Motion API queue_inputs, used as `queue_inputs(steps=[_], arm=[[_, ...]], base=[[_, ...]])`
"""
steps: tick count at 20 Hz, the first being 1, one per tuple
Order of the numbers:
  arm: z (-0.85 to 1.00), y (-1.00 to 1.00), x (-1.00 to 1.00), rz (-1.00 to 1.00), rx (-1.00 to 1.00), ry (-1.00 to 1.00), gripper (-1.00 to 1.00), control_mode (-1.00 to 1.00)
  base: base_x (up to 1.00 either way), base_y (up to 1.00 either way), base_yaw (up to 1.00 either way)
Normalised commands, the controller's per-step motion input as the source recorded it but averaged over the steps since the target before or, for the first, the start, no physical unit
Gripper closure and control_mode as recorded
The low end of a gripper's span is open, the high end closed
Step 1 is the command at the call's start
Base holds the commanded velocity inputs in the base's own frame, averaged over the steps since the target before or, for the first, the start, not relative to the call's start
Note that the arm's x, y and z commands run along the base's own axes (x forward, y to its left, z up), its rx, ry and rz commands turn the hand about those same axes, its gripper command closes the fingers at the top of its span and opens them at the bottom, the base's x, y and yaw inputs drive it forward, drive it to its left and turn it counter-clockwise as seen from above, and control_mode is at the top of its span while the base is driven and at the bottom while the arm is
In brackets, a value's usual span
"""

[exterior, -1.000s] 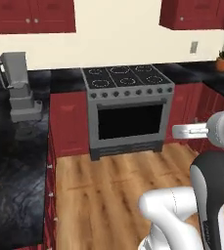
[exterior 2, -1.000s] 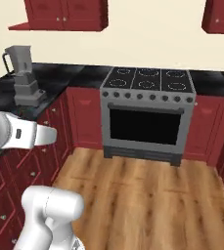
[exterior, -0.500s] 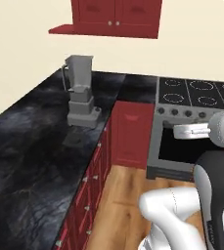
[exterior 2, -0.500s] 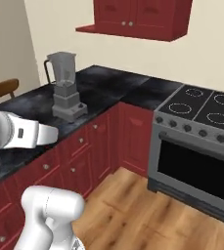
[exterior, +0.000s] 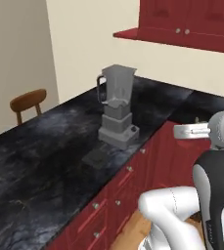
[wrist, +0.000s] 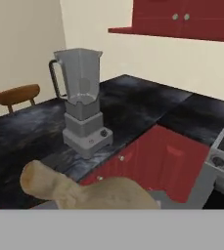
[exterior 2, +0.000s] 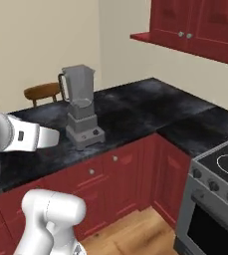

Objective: Grab the garlic and lime from the fridge, place them in the blender, close the lid, and turn on the blender to create a marinade.

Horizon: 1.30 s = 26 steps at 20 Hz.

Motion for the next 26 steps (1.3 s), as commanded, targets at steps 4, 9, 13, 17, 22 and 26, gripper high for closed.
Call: queue_inputs(steps=[4, 9, 13, 17, 22, 26], arm=[[0.0, 0.0, 0.0, 0.0, 0.0, 0.0, 1.0, 1.0], [0.0, 0.0, 0.0, 0.0, 0.0, 0.0, 1.0, 1.0], [0.0, 0.0, 0.0, 0.0, 0.0, 0.0, 1.0, 1.0], [0.0, 0.0, 0.0, 0.0, 0.0, 0.0, 1.0, 1.0], [0.0, 0.0, 0.0, 0.0, 0.0, 0.0, 1.0, 1.0], [0.0, 0.0, 0.0, 0.0, 0.0, 0.0, 1.0, 1.0]], base=[[0.61, -0.32, 0.85], [0.35, -0.27, 0.92], [0.11, -0.74, 0.7], [0.02, -0.3, 0.11], [0.13, -0.63, 0.02], [0.06, -0.17, 0.0]])
